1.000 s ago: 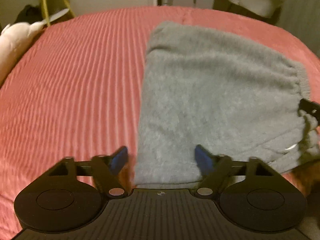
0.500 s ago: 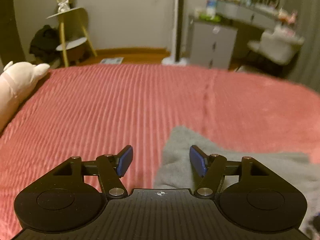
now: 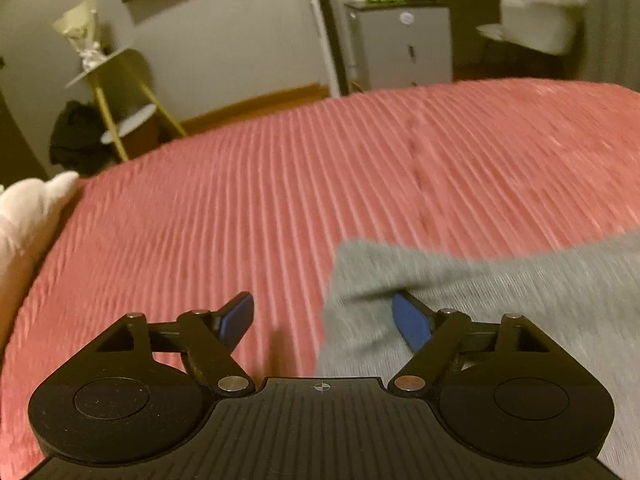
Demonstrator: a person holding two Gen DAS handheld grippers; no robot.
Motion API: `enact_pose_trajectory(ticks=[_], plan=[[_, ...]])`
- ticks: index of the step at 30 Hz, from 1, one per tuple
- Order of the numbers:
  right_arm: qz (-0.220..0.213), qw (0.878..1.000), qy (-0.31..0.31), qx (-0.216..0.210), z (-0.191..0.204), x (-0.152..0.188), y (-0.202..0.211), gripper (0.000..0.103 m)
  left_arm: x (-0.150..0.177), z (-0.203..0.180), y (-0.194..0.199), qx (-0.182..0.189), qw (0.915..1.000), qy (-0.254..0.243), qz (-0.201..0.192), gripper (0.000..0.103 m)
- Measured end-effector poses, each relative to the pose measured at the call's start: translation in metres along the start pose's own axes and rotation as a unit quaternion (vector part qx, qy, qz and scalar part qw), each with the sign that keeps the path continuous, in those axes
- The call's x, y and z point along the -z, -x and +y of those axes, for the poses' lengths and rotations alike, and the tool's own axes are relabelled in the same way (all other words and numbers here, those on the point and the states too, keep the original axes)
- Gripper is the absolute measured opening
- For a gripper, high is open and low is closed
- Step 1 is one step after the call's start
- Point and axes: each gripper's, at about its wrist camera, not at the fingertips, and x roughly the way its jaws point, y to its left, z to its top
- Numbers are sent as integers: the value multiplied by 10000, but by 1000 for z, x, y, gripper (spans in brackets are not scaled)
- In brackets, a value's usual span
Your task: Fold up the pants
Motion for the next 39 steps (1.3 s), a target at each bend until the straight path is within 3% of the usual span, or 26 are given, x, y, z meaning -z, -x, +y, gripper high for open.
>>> enact_pose_trajectory(ticks=[2,4,5,8,10,13,20,26,30,36,39], plan=[[1,9999,-107,-32,-2,0,-4,99,-6,-1,-5,-383,9992,109,-64,81],[8,9998,-187,-45,-4,0,-6,99,-9,-1,0,-605,9976,308,-120,69],[12,9997,-222,-54,-6,0,-7,99,-7,2,7,-514,9978,413,-60,69],[6,9995,-290,-78,-7,2,-6,99,10,16,38,279,9973,668,-75,74],[33,9993,-357,-119,-10,1,-9,99,30,21,59,394,9969,678,-54,82],[99,9981,-555,-240,-17,2,-14,99,56,23,67,557,9966,568,221,83],[60,9978,-609,-248,-19,6,-17,99,65,19,58,319,9956,753,457,87],[34,9977,-643,-220,-17,8,-15,99,65,15,62,96,9980,483,392,87],[11,9980,-608,-185,-15,10,-12,99,72,25,68,28,9971,603,465,87],[47,9978,-630,-189,-15,9,-10,99,79,33,79,-15,9974,536,482,87],[69,9977,-646,-198,-16,8,-9,99,88,34,88,191,9968,488,601,87]])
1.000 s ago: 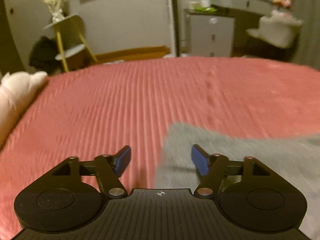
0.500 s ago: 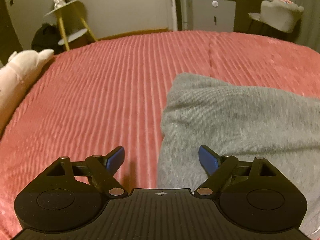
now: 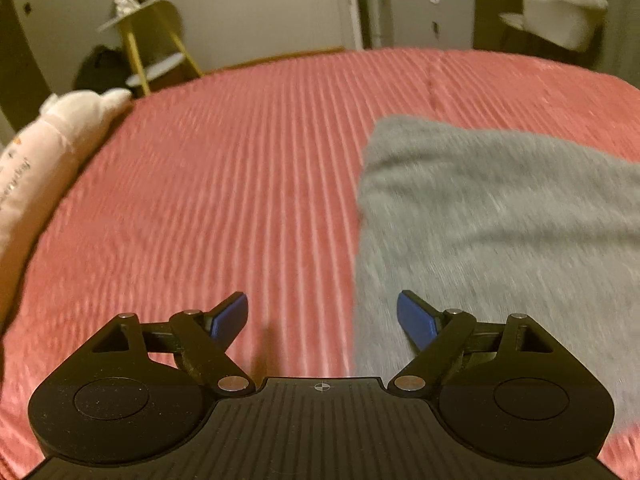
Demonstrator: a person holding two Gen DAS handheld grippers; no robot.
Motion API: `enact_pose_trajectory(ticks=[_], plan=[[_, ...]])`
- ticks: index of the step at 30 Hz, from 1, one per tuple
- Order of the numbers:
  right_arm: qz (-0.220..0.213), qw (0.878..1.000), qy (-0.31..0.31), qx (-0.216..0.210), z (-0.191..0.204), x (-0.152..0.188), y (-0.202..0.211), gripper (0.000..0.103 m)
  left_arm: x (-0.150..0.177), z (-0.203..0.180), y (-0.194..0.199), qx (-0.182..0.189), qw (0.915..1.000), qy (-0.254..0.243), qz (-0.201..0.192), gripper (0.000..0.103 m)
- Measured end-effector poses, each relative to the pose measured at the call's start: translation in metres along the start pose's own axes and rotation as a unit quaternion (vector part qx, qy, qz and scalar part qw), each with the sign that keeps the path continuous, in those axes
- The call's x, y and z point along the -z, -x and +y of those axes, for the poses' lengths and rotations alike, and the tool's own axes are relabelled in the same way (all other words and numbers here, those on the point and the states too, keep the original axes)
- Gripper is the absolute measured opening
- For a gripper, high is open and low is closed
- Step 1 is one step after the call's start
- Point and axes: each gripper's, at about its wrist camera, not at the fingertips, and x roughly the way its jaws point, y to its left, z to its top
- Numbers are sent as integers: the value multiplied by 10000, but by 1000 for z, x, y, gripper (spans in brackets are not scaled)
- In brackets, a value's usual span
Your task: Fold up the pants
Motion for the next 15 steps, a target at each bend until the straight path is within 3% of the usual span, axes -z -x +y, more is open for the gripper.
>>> enact_pose_trajectory(ticks=[3,6,10,13,15], plan=[[48,10000,-65,-32,-2,-1,0,99,18,2,9,490,9987,7,106,87],[81,9998,-137,-77,-5,-2,0,99,39,-3,14,709,9973,55,167,90],[142,9995,-223,-162,-8,-3,3,99,45,5,14,953,9924,697,358,90],[235,9971,-493,-532,-17,-4,17,99,52,7,18,932,9903,972,351,90],[336,9911,-855,-960,-27,-2,31,99,55,-1,24,747,9944,731,145,90]])
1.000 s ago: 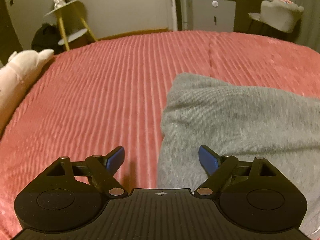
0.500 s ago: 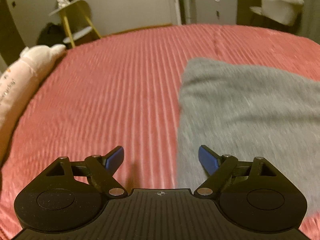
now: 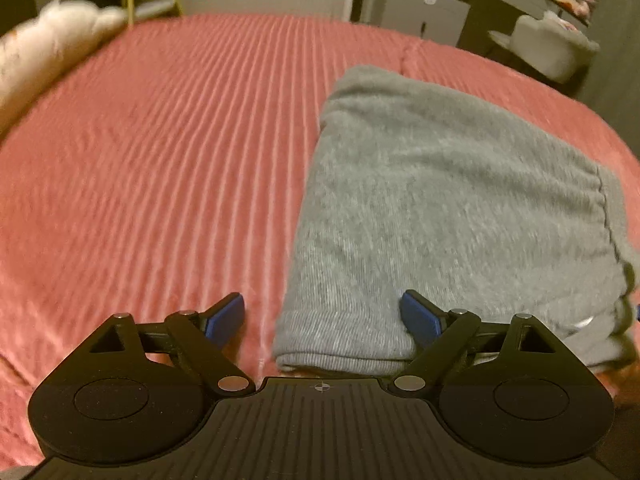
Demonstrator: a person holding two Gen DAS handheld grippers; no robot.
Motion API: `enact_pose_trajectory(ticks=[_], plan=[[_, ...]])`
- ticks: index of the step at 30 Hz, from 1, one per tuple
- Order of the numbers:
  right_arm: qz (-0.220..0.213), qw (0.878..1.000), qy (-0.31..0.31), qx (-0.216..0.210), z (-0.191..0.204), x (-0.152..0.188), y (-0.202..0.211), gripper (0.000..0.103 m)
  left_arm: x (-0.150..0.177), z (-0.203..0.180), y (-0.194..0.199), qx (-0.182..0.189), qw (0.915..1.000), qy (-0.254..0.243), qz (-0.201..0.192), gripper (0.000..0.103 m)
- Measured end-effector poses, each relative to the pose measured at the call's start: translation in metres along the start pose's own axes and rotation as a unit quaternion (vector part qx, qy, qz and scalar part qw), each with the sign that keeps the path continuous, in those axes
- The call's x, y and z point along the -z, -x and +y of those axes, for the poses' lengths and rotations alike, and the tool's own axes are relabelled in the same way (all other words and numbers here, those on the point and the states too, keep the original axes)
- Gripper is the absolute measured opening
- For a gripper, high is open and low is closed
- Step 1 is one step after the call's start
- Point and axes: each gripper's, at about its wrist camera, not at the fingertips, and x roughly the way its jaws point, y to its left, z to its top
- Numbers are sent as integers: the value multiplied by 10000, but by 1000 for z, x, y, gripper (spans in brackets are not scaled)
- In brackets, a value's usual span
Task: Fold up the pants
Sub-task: 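Grasp the cuffs with the right gripper while the left pinches the folded edge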
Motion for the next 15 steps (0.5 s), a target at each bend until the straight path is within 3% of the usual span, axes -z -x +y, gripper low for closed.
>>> enact_pose_trajectory(ticks=[3,5,10,12,15], plan=[[455,9939,-771,-646,-17,9,10,99,6,-16,6,-186,9985,-467,-200,91],[692,9867,-1141,-932,-25,15,11,99,9,-19,7,-88,9987,-449,-211,91],[948,9777,-1471,-1162,-31,16,-1,93,13,-9,13,107,9998,-67,-183,93],[940,9793,-1448,-1054,-29,17,-4,88,16,-8,17,113,9998,-37,-171,93],[840,9808,-1473,-963,-24,18,-4,89,23,-14,22,78,9997,-160,-174,94]])
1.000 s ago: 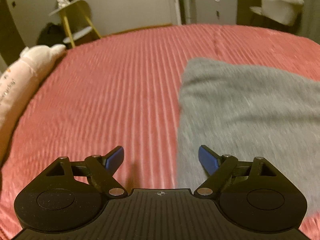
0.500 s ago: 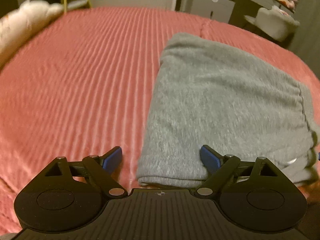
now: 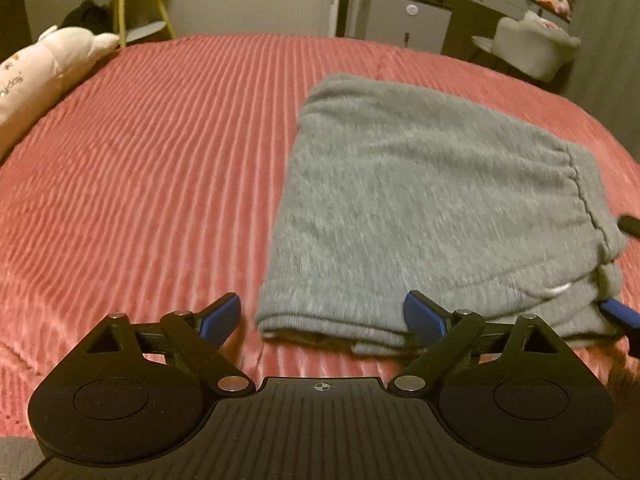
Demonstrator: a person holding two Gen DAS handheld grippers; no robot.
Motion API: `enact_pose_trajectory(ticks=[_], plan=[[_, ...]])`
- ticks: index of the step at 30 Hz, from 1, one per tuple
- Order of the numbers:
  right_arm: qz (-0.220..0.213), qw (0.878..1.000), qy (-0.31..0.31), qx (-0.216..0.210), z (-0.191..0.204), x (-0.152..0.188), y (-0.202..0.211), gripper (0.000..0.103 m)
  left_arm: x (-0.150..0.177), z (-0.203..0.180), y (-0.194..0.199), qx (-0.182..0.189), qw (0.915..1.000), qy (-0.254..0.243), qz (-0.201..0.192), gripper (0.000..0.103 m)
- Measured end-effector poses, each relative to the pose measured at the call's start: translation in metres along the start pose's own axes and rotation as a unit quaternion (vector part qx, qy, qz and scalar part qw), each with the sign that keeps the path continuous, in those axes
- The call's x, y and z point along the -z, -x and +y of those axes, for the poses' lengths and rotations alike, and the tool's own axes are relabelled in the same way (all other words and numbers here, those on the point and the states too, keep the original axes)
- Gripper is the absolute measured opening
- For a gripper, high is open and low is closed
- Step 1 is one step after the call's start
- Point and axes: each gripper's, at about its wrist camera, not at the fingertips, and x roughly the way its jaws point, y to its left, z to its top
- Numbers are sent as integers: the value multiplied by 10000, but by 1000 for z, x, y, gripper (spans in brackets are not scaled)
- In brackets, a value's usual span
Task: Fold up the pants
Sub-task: 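Grasp the cuffs with the right gripper while the left pinches the folded edge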
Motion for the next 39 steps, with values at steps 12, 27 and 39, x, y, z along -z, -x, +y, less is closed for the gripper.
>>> enact_pose_trajectory(ticks=[12,27,39], plan=[[-276,9991,-25,-314,-1,4,-13,45,8,-6,-1,-80,9991,-269,313,95],[-309,9974,247,-597,40,-6,-27,35,7,-7,-18,-375,9970,-346,580,96],[-820,9868,800,-1148,82,-13,13,35,3,20,8,116,9982,546,-204,89]])
